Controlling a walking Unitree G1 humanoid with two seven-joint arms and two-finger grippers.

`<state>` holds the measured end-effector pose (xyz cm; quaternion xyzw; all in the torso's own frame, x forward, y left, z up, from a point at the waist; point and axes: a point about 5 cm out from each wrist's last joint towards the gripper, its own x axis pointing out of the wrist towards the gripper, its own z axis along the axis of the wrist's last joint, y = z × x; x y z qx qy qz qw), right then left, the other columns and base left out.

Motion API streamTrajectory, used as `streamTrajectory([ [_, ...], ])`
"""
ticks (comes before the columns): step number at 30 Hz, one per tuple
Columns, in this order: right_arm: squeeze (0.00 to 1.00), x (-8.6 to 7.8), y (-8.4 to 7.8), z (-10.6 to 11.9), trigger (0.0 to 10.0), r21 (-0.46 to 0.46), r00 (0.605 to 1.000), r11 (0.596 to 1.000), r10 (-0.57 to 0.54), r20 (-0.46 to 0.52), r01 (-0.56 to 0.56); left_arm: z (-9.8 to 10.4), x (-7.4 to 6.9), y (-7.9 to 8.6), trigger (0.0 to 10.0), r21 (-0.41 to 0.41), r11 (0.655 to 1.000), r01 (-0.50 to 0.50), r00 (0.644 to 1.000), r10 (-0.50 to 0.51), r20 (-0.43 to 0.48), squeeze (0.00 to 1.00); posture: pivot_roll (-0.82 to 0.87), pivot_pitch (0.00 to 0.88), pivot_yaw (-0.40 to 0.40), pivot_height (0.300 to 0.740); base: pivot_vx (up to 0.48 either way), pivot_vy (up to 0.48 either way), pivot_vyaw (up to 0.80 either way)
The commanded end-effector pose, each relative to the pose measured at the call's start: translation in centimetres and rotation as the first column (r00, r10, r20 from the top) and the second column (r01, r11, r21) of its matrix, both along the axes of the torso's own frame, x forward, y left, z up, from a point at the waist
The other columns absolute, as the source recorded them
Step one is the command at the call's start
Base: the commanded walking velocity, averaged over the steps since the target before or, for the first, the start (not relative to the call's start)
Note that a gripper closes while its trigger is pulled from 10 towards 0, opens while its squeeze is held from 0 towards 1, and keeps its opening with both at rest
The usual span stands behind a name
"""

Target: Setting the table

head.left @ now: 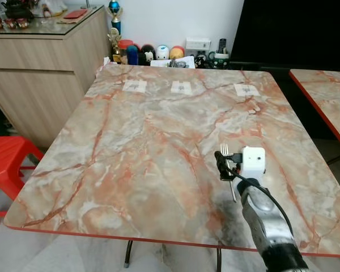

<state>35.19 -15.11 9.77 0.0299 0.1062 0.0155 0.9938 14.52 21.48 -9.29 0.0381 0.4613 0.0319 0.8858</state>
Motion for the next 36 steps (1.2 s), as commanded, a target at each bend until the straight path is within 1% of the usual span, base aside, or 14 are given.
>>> streamTrajectory([
  [1, 0.00, 0.1, 0.4, -0.5, 10.0, -0.009, 0.999, 1.000, 0.011, -0.047, -0.012, -0.4, -0.9, -0.3, 10.0, -0.002, 1.000, 0.010, 0.999, -0.010, -0.037, 0.00, 0.01, 0.101, -0.033, 0.740, 0.000, 0.000, 0.00],
  [4, 0.00, 0.7, 1.2, -0.1, 10.0, -0.035, 0.999, 0.999, 0.030, -0.044, -0.032, -0.4, -0.9, -0.3, 10.0, 0.000, 1.000, 0.010, 0.999, -0.010, -0.038, 0.00, 0.02, 0.103, -0.034, 0.740, 0.000, 0.000, 0.00],
  [6, 0.00, 0.9, 1.3, 0.0, 10.0, -0.018, 0.999, 1.000, 0.008, -0.043, -0.009, -0.4, -1.0, -0.2, 10.0, 0.001, 1.000, 0.008, 0.999, -0.008, -0.040, 0.00, 0.02, 0.107, -0.035, 0.740, 0.000, 0.000, 0.00],
  [19, 0.00, 1.0, 0.8, -0.2, 10.0, -0.002, 0.997, 0.998, -0.066, -0.048, 0.066, -0.5, -1.4, 0.1, 10.0, 0.004, 1.000, 0.009, 0.999, -0.009, -0.048, 0.00, 0.02, 0.110, -0.035, 0.740, 0.000, 0.000, 0.00],
  [21, 0.00, 1.1, 0.8, -0.3, 10.0, -0.005, 0.996, 0.998, -0.063, -0.057, 0.063, -0.6, -1.8, 0.2, 10.0, 0.005, 1.000, 0.008, 0.999, -0.008, -0.052, 0.00, 0.02, 0.110, -0.035, 0.740, 0.000, 0.000, 0.00],
  [24, 0.00, 1.0, 1.3, -1.0, 9.9, 0.045, 0.995, 0.999, -0.023, -0.102, 0.028, -0.8, -2.4, 0.2, 10.0, 0.005, 1.000, 0.006, 0.998, -0.006, -0.060, 0.00, 0.02, 0.109, -0.036, 0.740, 0.000, 0.000, 0.00],
  [25, 0.00, 1.0, 1.4, -1.1, 9.6, 0.038, 0.994, 0.999, -0.020, -0.104, 0.024, -0.8, -2.6, 0.3, 10.0, 0.005, 1.000, 0.005, 0.998, -0.005, -0.063, 0.00, 0.02, 0.109, -0.036, 0.740, 0.000, 0.000, 0.00],
  [27, 0.00, 1.1, 1.3, -1.1, 9.6, 0.032, 0.994, 0.999, -0.020, -0.107, 0.023, -0.9, -3.0, 0.4, 10.0, 0.006, 1.000, 0.001, 0.998, -0.001, -0.067, 0.00, 0.03, 0.107, -0.036, 0.740, 0.000, 0.000, 0.00],
  [28, 0.00, 1.1, 1.2, -1.1, 8.0, 0.029, 0.994, 0.999, -0.025, -0.107, 0.028, -0.9, -3.1, 0.4, 10.0, 0.006, 1.000, 0.000, 0.998, 0.000, -0.068, 0.00, 0.03, 0.107, -0.036, 0.740, 0.000, 0.000, 0.00],
  [29, 0.00, 1.2, 1.1, -1.1, 8.0, 0.026, 0.994, 0.999, -0.028, -0.107, 0.031, -0.9, -3.2, 0.4, 10.0, 0.006, 1.000, 0.000, 0.998, 0.000, -0.069, 0.00, 0.03, 0.107, -0.036, 0.740, 0.000, 0.000, 0.00],
  [30, 0.00, 1.2, 1.0, -1.0, 7.0, 0.026, 0.993, 0.999, -0.035, -0.110, 0.038, -0.9, -3.4, 0.5, 10.0, 0.006, 1.000, 0.000, 0.997, 0.000, -0.071, 0.00, 0.03, 0.107, -0.036, 0.740, 0.000, 0.000, 0.00],
  [31, 0.00, 1.3, 1.0, -1.0, 2.0, 0.027, 0.993, 0.999, -0.035, -0.111, 0.039, -1.0, -3.4, 0.5, 10.0, 0.006, 1.000, 0.000, 0.997, 0.000, -0.072, 0.00, 0.03, 0.107, -0.036, 0.740, 0.000, 0.000, 0.00],
  [32, 0.00, 1.3, 1.0, -1.0, 0.0, 0.034, 0.993, 0.998, -0.043, -0.114, 0.047, -1.0, -3.5, 0.5, 10.0, 0.007, 1.000, 0.000, 0.997, 0.001, -0.074, 0.00, 0.03, 0.107, -0.035, 0.740, 0.000, 0.000, 0.00],
  [36, 0.00, 1.3, 1.0, -1.2, 0.0, 0.029, 0.991, 0.998, -0.048, -0.124, 0.052, -1.0, -3.8, 0.5, 10.0, 0.007, 1.000, 0.003, 0.997, -0.002, -0.078, 0.00, 0.03, 0.107, -0.032, 0.740, 0.000, 0.000, 0.00],
])
